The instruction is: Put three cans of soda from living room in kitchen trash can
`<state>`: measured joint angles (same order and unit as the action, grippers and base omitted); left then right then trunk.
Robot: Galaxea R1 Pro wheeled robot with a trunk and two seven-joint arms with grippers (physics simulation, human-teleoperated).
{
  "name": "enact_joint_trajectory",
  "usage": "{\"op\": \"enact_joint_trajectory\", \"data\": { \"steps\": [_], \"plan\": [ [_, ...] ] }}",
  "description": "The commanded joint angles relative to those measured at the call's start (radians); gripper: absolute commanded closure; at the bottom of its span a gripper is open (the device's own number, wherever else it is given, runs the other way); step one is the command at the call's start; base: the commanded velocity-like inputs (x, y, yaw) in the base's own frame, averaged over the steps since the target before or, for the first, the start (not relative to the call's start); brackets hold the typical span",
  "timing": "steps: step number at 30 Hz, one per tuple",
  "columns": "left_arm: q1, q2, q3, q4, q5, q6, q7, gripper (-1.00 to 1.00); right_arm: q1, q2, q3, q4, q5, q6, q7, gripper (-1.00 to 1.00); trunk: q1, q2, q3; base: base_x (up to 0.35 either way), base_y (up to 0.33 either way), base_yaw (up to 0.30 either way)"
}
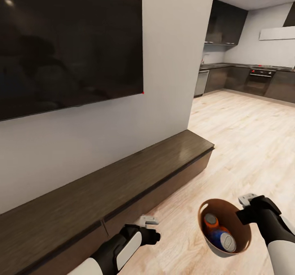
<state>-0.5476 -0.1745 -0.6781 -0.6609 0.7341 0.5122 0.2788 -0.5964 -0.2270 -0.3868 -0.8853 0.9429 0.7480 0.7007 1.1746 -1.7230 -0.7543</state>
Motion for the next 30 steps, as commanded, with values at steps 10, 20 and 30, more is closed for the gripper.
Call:
{"op": "enact_joint_trajectory", "data": {
  "steps": [10,20,30],
  "plan": [
    [0.000,0.000,0.000,0.129,0.001,-0.071,0.065,-1.00,0.000,0.003,-0.007,0.041,-0.135,-0.085,-0.110,1.00,0.000,0.000,0.000,0.000,0.000,-0.001],
    [0.000,0.000,0.000,0.132,0.010,-0.101,0.120,-1.00,0.000,0.000,-0.116,0.142,-0.242,-0.138,-0.284,1.00,0.000,0.000,0.000,0.000,0.000,0.000],
    [0.000,0.000,0.001,0.128,0.010,-0.154,0.123,-1.00,-0.005,-0.041,-0.186,0.423,-0.247,-0.207,-0.442,1.00,0.000,0.000,0.000,0.000,0.000,0.000]
  ]
}}
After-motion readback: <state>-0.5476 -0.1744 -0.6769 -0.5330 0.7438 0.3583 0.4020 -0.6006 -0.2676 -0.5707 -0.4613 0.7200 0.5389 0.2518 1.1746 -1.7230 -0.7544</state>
